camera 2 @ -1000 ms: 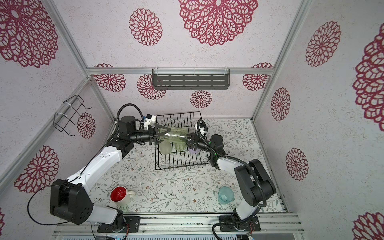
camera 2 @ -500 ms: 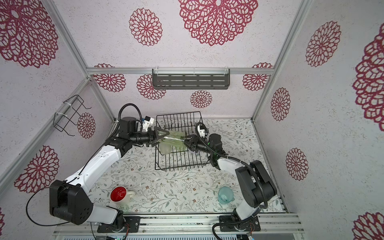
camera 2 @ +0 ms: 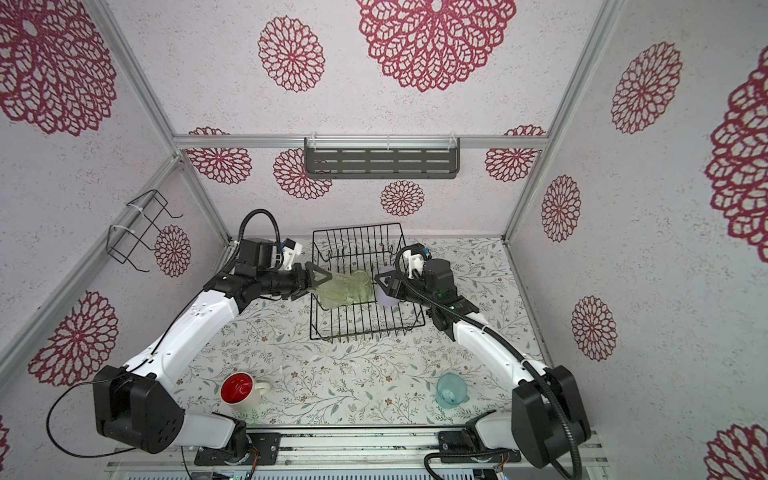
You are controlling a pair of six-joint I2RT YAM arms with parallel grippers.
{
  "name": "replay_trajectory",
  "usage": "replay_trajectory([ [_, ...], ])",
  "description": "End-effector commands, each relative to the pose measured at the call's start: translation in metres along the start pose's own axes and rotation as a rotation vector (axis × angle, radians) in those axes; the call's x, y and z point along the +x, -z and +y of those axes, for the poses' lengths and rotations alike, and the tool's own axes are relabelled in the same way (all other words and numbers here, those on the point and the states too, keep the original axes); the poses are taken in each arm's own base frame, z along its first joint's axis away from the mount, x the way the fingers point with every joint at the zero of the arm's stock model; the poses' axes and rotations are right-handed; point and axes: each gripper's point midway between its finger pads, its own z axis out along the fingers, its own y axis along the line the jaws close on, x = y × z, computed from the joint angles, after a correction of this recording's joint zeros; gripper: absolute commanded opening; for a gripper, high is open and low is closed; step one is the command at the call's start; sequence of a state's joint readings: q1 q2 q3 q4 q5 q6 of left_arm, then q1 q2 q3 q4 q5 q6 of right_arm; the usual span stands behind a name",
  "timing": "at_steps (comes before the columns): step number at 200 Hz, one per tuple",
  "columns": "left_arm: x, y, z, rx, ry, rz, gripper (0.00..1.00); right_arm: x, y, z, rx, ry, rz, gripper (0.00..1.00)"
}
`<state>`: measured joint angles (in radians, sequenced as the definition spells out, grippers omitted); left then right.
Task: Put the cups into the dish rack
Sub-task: 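Open the right gripper while the left gripper lowers the glass toward the rack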
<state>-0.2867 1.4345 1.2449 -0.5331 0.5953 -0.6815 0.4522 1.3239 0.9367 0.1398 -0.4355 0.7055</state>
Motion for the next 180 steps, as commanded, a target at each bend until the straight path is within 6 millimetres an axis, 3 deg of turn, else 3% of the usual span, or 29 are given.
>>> replay_trajectory([
  [1, -0.006, 0.013, -0.008, -0.061, -0.105, -0.041, 0.65, -0.006, 0.011, -0.007, 0.093, 0.089, -0.011, 0.49],
  [59, -0.001, 0.007, 0.007, -0.296, -0.249, -0.02, 0.65, -0.011, 0.023, -0.015, 0.169, 0.128, -0.051, 0.5],
  [109, 0.009, -0.012, 0.013, -0.434, -0.333, 0.034, 0.66, -0.022, 0.038, -0.019, 0.221, 0.157, -0.137, 0.51],
  [180, 0.017, -0.032, 0.027, -0.549, -0.379, 0.077, 0.67, -0.024, 0.041, -0.024, 0.241, 0.155, -0.17, 0.51],
])
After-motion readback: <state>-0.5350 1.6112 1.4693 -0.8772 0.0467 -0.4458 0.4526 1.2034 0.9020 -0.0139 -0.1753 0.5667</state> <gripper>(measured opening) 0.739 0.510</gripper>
